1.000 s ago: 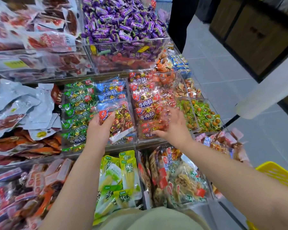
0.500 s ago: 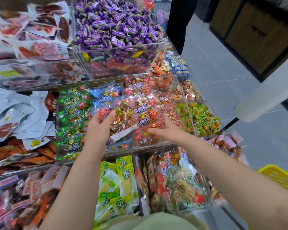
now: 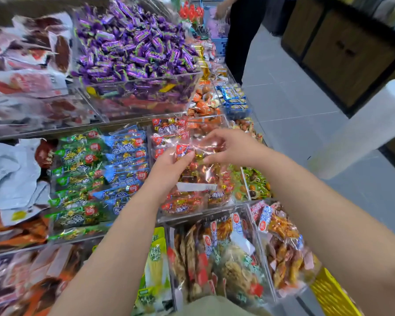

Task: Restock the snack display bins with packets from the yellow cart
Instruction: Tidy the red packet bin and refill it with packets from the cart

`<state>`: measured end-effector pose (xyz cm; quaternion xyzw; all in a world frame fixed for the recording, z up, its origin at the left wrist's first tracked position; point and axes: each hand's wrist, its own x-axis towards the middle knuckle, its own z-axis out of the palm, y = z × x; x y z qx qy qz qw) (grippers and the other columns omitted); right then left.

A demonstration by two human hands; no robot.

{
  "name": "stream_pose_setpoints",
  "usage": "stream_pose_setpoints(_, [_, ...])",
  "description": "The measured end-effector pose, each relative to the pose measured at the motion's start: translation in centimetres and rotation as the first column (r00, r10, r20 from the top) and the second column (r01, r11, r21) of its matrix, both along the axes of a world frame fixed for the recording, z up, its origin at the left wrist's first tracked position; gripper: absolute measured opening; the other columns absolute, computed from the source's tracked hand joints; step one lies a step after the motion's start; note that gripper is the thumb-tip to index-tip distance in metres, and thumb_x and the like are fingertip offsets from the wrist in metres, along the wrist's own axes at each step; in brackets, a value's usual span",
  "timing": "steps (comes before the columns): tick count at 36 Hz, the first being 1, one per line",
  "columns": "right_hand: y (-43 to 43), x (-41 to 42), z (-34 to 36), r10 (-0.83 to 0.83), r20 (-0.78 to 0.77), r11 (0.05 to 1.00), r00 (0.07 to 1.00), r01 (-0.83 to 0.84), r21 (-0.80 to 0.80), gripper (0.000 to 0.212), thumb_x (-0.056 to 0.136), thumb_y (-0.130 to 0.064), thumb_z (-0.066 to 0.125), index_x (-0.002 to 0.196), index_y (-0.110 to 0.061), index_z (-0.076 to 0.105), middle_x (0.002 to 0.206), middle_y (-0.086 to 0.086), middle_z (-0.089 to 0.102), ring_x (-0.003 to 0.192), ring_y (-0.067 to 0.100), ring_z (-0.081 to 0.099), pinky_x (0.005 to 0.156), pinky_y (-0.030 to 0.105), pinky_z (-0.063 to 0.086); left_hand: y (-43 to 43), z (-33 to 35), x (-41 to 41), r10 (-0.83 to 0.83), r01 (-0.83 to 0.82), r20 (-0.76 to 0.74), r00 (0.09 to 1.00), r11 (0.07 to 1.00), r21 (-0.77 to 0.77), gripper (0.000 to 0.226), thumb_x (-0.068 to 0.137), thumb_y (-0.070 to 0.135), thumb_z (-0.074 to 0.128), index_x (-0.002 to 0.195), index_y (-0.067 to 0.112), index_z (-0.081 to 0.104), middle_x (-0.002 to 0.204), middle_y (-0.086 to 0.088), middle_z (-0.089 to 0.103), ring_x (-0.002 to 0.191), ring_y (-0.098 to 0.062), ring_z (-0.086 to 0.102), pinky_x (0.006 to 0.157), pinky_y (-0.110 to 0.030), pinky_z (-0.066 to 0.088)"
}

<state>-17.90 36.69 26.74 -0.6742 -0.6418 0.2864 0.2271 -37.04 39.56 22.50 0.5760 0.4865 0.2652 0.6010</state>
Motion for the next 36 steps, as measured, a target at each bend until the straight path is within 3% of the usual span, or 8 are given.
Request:
stream_pose_setpoints(3, [0.3,1.0,-0.3,-0.162,-0.285,0.986,0.945,0.144,-0.081,0.018,0.075,-0.030,0.077,0.085,-0.024,0.063,0.073,-0.009,0.062,0.057,0.002,0.056,0.057,0.019,0.048,0.7,0.3,0.5,0.198,-0.154,0.194,0.961,0.963,-0.221,0.036,0.088,0.030,0.067,0.117,0.015,0.053,0.100,-0.005,0.069,0.078,-0.018,0.068,0.059,-0.030,0.056])
stream_pose_setpoints(7, [0.6,1.6,-0.5,-0.513,-0.514,0.858,0.688,0.397,-0.325,0.015,0.084,-0.009,0.065,0.078,-0.018,0.055,0.066,0.002,0.058,0.046,0.011,0.054,0.039,0.019,0.042,1.0,-0.5,-0.2,-0.032,0.069,0.310,0.950,0.992,-0.110,0.064,0.066,0.021,0.082,0.118,0.041,0.050,0.094,0.005,0.074,0.089,-0.013,0.072,0.072,-0.026,0.056])
stream_pose_setpoints(15, [-1.1,1.7,-1.0,-0.286,-0.877,0.943,0.385,-0.050,-0.329,0.036,0.078,-0.022,0.068,0.111,-0.008,0.061,0.085,0.005,0.065,0.076,0.012,0.065,0.068,0.022,0.056,1.7,-1.7,0.2,-0.039,0.040,0.176,0.984,0.999,-0.002,0.032,0.066,0.030,0.085,0.087,0.048,0.069,0.077,0.014,0.070,0.076,-0.006,0.068,0.067,-0.026,0.057])
stream_pose_setpoints(20, [-1.1,0.8,-2.7,-0.199,-0.362,0.980,0.911,0.181,-0.083,0.019,0.073,-0.038,0.077,0.068,-0.048,0.061,0.069,-0.011,0.051,0.055,-0.009,0.050,0.052,0.006,0.039,2.0,-1.9,-0.3,-0.134,0.134,0.012,0.991,0.985,-0.105,0.053,0.074,0.053,0.068,0.122,0.032,0.055,0.088,0.010,0.066,0.067,-0.010,0.064,0.064,-0.031,0.057])
stream_pose_setpoints(24, [0.3,1.4,-4.3,-0.300,-0.448,0.953,0.842,0.287,-0.098,0.020,0.077,-0.039,0.073,0.090,-0.028,0.063,0.101,-0.002,0.065,0.091,0.012,0.063,0.074,0.027,0.052,2.5,-2.6,-0.6,-0.131,0.213,-0.391,0.911,0.962,0.173,0.080,0.073,0.067,0.063,0.141,0.039,0.034,0.127,0.009,0.052,0.116,-0.014,0.052,0.091,-0.032,0.046])
stream_pose_setpoints(28, [3.0,3.4,-5.1,-0.417,-0.396,0.886,0.818,0.463,0.022,0.024,0.081,-0.015,0.070,0.070,-0.024,0.050,0.080,0.001,0.060,0.075,0.018,0.055,0.071,0.042,0.046,2.3,-3.5,-0.6,-0.006,0.420,-0.699,0.715,0.803,0.422,0.105,0.064,0.079,0.062,0.149,0.035,0.021,0.156,-0.001,0.021,0.143,-0.024,0.015,0.114,-0.045,0.020])
stream_pose_setpoints(32, [6.4,4.7,-5.5,-0.407,-0.070,0.908,0.911,0.412,0.078,0.019,0.084,-0.015,0.065,0.076,-0.022,0.049,0.087,0.006,0.065,0.085,0.026,0.062,0.077,0.043,0.051,2.6,-5.0,-0.1,-0.039,0.623,-0.872,0.487,0.716,0.316,0.128,0.058,0.090,0.051,0.151,0.030,-0.012,0.158,-0.003,-0.024,0.140,-0.026,-0.033,0.112,-0.051,-0.016])
stream_pose_setpoints(36, [9.7,4.0,-5.9,-0.212,0.227,0.977,0.951,0.205,0.057,0.015,0.091,-0.015,0.054,0.102,-0.018,0.063,0.101,0.007,0.068,0.095,0.027,0.062,0.079,0.037,0.052,3.1,-5.8,0.1,-0.038,0.657,-0.927,0.372,0.717,0.234,0.133,0.060,0.091,0.048,0.149,0.022,-0.024,0.156,-0.011,-0.030,0.141,-0.031,-0.031,0.111,-0.054,-0.016])
